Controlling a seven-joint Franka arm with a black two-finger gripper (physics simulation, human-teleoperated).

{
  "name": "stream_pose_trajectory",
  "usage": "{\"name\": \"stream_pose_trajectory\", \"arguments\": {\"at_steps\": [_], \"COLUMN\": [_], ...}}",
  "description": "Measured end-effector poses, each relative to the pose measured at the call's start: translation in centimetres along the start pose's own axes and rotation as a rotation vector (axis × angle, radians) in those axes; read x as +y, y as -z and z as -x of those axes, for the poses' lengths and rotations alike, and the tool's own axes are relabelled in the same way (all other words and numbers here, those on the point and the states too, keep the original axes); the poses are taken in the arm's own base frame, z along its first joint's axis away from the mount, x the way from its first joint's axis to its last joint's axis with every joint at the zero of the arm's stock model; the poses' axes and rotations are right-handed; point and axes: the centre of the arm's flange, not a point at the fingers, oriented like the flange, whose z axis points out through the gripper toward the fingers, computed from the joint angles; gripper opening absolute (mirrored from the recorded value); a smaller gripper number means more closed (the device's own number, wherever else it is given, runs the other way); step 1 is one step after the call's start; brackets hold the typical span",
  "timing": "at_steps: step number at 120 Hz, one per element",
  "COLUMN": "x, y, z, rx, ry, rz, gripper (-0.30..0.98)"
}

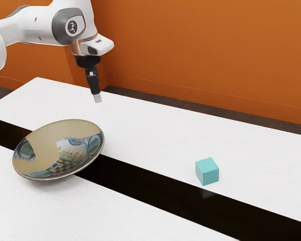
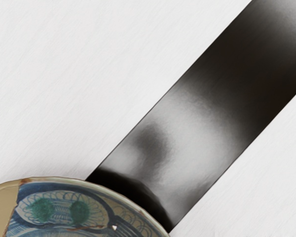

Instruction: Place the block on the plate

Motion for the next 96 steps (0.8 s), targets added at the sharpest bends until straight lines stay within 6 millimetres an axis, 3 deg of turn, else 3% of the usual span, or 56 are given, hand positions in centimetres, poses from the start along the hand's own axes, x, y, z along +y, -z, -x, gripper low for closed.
{"name": "stream_pose_trajectory", "arguments": {"at_steps": [29, 37, 53, 72, 96], "x": [0.1, 0.8, 3.0, 8.6, 14.7], "y": [0.0, -0.3, -3.0, -5.5, -8.5], "z": [-0.2, -1.1, -4.8, -11.4, -17.0], "rx": [0.0, 0.004, 0.005, -0.022, -0.042], "ry": [-0.039, -0.063, -0.124, -0.255, -0.297], "rz": [-0.001, 0.009, 0.063, 0.081, 0.07], "gripper": [0.69, 0.69, 0.69, 0.69, 0.68]}}
